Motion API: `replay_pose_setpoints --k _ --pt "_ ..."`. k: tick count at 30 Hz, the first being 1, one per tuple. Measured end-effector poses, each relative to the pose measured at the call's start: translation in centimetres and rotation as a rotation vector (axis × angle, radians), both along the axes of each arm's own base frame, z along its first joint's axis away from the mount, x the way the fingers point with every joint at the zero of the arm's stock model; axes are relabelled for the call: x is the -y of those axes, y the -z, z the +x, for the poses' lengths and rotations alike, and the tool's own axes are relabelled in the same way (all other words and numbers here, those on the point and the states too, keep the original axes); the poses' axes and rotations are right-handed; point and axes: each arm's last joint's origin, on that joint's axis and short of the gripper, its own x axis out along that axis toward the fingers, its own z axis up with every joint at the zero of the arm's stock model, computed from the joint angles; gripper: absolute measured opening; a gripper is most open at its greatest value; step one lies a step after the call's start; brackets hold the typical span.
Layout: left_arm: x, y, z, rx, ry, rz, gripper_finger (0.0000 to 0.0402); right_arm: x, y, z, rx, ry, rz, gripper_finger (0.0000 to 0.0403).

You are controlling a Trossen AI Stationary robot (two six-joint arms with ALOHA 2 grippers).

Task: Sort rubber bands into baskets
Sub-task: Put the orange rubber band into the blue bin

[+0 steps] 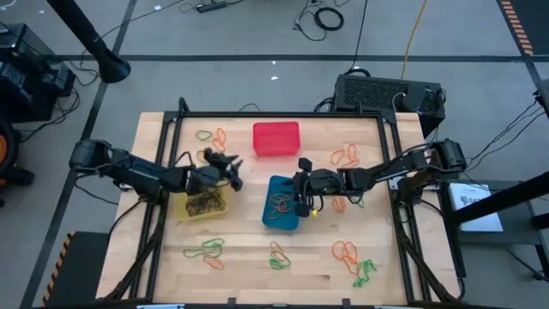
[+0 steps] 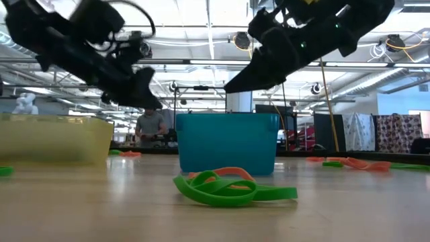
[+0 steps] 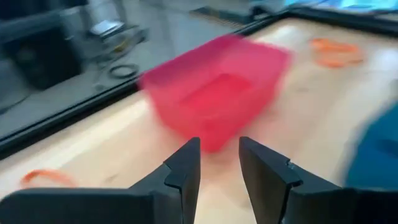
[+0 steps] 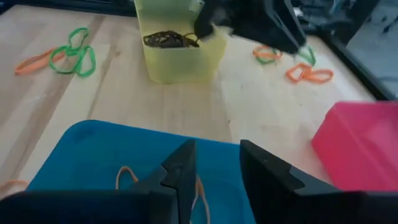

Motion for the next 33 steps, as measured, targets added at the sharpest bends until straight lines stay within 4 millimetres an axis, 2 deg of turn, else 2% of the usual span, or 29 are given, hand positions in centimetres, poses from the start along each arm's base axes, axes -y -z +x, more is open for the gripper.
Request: replay_pose_setpoints --k 3,7,10,14,17,20,23,30,33 --pt "-2.1 0.4 -0.3 -0.069 -0.098 -0.045 0.0118 0.4 -0.1 0.1 0.005 -0.003 -0.03 0.0116" --pt "-4.8 -0.5 -0.2 -0.156 -0.152 -0.128 0.0118 2.0 -0.7 0.5 0.007 0.031 -0.042 0.0116" --pt "-6.4 -1.1 -0.4 -0.239 -0.183 -0.184 0.0118 3.7 -1.3 0.7 0.021 0.019 -0.048 0.0116" --pt "-7.8 -1.6 -0.9 -0.34 -0.225 -0.167 0.0118 6.0 -2.3 1.1 0.05 -0.033 -0.046 0.0116" --pt "-8.8 -1.4 -1.9 -0.419 -0.311 -0.164 0.0118 8.2 -3.9 2.5 0.087 0.013 -0.035 0.0116" --pt "-10.3 -1.4 -3.3 -0.471 -0.473 -0.127 0.0118 10.4 -4.2 4.8 0.031 0.03 -0.025 0.0116" --pt "-11.5 -1.5 -5.0 -0.513 -0.6 -0.136 0.0118 12.2 -3.4 8.3 -0.024 -0.055 0.015 0.0116" --pt "-13.6 -2.6 -8.1 -0.508 -0.764 -0.146 0.0118 16.6 1.4 16.1 -0.051 -0.039 0.054 0.0116" --pt "-14.2 -2.9 -8.9 -0.519 -0.805 -0.139 0.0118 17.1 2.9 19.3 -0.016 -0.037 0.074 0.0116"
